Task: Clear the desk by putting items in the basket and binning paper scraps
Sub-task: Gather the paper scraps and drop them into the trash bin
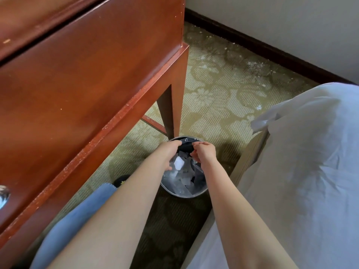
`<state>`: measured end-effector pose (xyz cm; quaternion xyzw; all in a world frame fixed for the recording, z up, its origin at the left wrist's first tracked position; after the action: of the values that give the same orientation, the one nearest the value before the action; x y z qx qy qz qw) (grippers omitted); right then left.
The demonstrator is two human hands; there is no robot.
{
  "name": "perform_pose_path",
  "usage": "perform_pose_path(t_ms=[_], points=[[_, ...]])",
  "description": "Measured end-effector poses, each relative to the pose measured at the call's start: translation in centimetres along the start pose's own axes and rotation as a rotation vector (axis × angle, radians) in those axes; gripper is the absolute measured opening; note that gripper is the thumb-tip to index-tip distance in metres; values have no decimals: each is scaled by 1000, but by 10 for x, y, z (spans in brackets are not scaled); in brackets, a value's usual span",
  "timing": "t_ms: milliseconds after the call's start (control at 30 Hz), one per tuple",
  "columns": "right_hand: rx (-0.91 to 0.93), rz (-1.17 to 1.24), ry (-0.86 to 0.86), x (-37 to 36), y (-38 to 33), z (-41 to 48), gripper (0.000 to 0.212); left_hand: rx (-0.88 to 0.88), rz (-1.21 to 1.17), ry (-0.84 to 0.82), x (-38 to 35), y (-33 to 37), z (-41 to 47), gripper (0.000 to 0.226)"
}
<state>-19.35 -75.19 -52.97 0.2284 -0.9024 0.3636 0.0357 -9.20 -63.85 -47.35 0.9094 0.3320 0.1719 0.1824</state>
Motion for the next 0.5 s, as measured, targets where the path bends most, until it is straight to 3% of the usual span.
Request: perform_pose_path(t_ms=[200, 367, 500], points=[[6, -66, -10, -3, -2, -7, 15, -41, 28, -6, 3, 5, -9, 56], [55, -184, -107, -9, -10, -22, 37, -92, 83, -11, 8, 12, -22, 44], [144, -424, -69, -3, -22, -35, 36, -114, 137, 1, 14, 16, -42, 45]])
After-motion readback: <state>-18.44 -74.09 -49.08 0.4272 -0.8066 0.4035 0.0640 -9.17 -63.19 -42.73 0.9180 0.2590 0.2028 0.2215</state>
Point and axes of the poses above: each hand's wrist, its own z-axis towards the middle knuckle, its own x-axis out of the back of the hand, y = z × x, the point moved 8 cm from there along z, towards the middle knuckle, and after that the axes turned 5 degrees about y, right-handed, at the moved point
